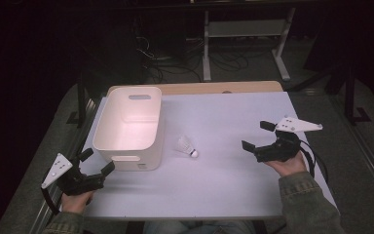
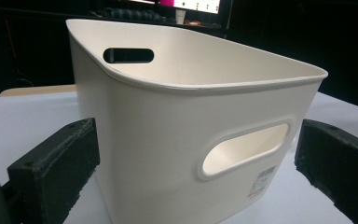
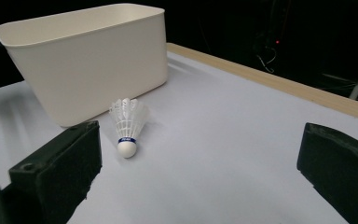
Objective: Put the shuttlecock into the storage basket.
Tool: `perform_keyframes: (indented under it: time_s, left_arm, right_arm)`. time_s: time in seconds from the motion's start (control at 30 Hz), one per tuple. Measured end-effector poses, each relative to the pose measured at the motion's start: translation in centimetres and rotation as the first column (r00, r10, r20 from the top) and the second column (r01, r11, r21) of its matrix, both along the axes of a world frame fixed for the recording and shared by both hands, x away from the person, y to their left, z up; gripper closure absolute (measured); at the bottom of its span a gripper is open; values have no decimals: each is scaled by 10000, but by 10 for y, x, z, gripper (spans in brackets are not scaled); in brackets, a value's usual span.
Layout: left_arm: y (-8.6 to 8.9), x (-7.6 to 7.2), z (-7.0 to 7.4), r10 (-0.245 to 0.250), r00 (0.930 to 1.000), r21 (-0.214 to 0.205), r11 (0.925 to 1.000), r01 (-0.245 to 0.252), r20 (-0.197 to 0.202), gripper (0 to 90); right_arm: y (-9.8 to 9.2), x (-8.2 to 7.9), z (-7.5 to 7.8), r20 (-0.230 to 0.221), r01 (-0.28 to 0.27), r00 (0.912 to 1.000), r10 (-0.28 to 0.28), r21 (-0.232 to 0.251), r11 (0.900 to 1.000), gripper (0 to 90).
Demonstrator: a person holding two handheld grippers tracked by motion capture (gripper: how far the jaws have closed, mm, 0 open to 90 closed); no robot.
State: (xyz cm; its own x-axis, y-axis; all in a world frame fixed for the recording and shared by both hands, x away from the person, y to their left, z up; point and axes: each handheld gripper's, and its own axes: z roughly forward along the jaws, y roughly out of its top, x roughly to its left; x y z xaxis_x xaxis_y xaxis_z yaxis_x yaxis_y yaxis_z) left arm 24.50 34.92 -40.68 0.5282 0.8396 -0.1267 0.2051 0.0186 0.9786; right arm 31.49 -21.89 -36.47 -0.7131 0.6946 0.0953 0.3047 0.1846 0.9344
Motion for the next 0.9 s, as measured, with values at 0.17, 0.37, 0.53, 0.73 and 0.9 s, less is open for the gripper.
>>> perform_keyframes:
  time_s: [0.17,0.37,0.53,0.73,0.9]
  left_arm:
    - [0,0,0,7,10000,-14,10000,-7,-13,0]
    - [0,0,0,1,10000,-25,10000,-1,-23,0]
    - [0,-1,0,-4,10000,0,10000,4,-8,0]
    - [0,-1,0,-4,10000,-15,10000,4,-20,0]
    - [0,-1,0,-19,10000,-41,10000,19,3,0]
  right_arm:
    - [9,3,1,-151,-205,9997,203,-114,9997,0]
    - [21,8,4,-310,-504,9983,498,-203,9985,0]
    - [32,13,6,-418,-716,9967,700,-382,9967,0]
    - [44,18,8,-689,-1012,9929,971,-594,9931,0]
    - [53,22,8,-856,-1239,9893,1178,-697,9898,0]
